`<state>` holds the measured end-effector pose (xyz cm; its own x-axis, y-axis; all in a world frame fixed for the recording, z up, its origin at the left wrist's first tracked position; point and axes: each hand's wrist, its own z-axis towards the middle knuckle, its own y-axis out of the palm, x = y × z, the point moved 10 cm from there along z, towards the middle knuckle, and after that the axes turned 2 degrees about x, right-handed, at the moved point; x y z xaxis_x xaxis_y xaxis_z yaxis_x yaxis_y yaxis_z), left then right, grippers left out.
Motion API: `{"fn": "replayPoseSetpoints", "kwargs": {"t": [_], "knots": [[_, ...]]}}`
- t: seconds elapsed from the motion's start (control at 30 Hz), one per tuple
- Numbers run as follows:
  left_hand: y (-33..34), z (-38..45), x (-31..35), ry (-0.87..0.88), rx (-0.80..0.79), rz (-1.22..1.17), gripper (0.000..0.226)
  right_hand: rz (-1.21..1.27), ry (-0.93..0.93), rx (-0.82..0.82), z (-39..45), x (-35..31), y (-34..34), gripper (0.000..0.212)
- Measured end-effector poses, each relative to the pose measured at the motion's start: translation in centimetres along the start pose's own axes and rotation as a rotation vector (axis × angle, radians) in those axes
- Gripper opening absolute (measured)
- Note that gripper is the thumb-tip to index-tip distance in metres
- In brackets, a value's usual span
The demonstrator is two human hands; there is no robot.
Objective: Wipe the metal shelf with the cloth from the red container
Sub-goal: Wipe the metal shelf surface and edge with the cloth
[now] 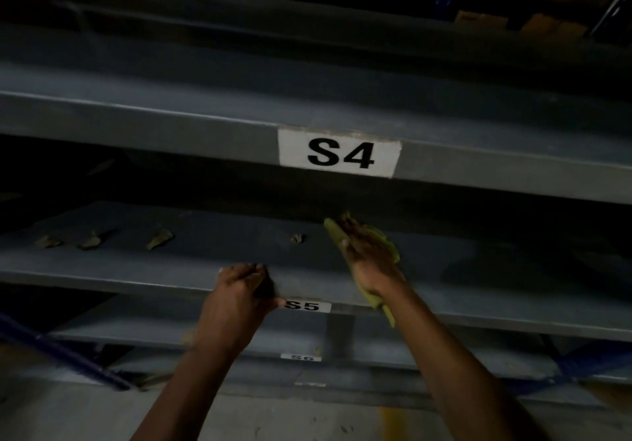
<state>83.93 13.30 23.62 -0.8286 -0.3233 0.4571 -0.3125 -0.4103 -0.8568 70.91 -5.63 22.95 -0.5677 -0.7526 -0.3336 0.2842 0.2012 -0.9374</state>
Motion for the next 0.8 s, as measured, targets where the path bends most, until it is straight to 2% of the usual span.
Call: {"fn": "replayPoseSetpoints", "kwargs": {"t": [0.07,0.17,0.27,0.4,0.43,0.53,0.6,0.67,0.8], "knots": [[-0.2,0.0,-0.1,0.007,0.007,-0.017,0.036,-0.006,0.015,-0.029,1.4,-1.0,0.4,0.048],[-0.2,0.0,-0.3,0.021,-0.011,-0.04,0.04,0.026,-0.1,-0.071,3.1,-4.2,1.5,0.051],[-0.6,0.1,-0.2,0.088,-0.046,-0.072,0.027,0.192,-0.135,-0.141,3.0,-6.1,2.5,0.043],[-1.8,0.0,-0.5,0.136,-0.127,-0.177,0.02,0.492,-0.126,-0.245,-0.6,-6.6,3.6,0.03],[-2.2,0.1,-0.8,0.136,-0.139,-0.198,0.021,0.491,-0.125,-0.212,-1.5,-6.1,3.6,0.025],[-2.3,0.4,-2.3,0.081,-0.188,-0.211,0.027,0.461,-0.131,-0.099,-3.1,-4.9,3.0,0.029],[-2.0,0.5,-2.6,0.079,-0.195,-0.196,0.027,0.475,-0.066,-0.141,-2.9,-5.2,2.8,0.035],[-1.7,0.5,-2.3,0.106,-0.186,-0.186,0.022,0.326,-0.025,-0.143,-1.8,-4.8,2.7,0.05],[-1.6,0.3,-1.9,0.204,-0.133,-0.139,0.022,0.154,-0.067,-0.15,0.2,-5.1,2.6,0.049]]}}
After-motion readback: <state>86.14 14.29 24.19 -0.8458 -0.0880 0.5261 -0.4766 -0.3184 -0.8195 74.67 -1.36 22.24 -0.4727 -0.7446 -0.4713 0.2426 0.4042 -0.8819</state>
